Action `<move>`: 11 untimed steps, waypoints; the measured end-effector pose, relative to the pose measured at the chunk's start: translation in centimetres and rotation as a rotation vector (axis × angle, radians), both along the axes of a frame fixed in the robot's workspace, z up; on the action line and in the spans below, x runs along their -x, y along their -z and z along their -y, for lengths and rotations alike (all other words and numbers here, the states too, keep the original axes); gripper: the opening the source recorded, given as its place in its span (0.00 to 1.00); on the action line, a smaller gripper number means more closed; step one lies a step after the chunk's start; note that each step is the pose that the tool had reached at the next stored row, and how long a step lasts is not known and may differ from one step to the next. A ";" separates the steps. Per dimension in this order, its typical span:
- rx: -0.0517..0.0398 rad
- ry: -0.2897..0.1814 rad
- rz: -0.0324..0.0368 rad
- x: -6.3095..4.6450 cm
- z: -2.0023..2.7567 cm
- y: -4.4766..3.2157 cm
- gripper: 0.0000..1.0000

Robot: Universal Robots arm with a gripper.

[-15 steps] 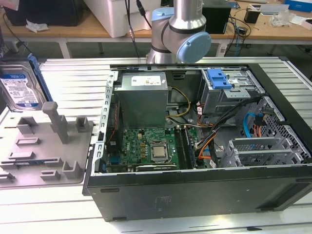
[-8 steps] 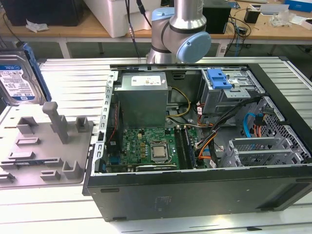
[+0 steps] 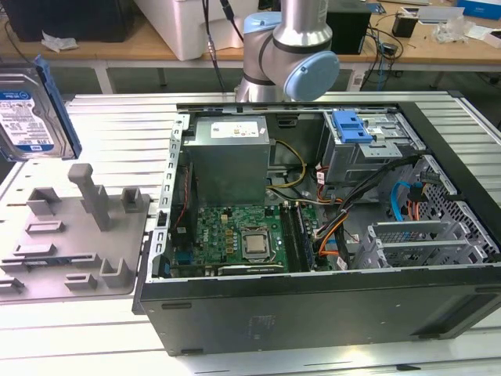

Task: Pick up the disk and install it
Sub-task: 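Pick up the disk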

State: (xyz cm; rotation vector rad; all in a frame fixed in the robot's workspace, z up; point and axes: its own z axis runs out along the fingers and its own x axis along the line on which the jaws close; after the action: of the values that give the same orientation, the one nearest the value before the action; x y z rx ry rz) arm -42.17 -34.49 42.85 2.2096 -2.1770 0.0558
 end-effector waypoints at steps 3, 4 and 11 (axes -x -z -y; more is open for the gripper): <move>-0.0001 0.000 0.0000 -0.7 0.00 -1.40 0.37; 0.0000 0.000 0.0000 -0.9 0.00 -1.66 0.37; 0.0000 0.000 0.0000 -1.8 -0.01 -2.88 0.37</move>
State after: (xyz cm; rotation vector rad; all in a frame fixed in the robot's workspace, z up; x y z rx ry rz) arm -40.36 -34.49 45.73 2.2095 -2.1772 0.0558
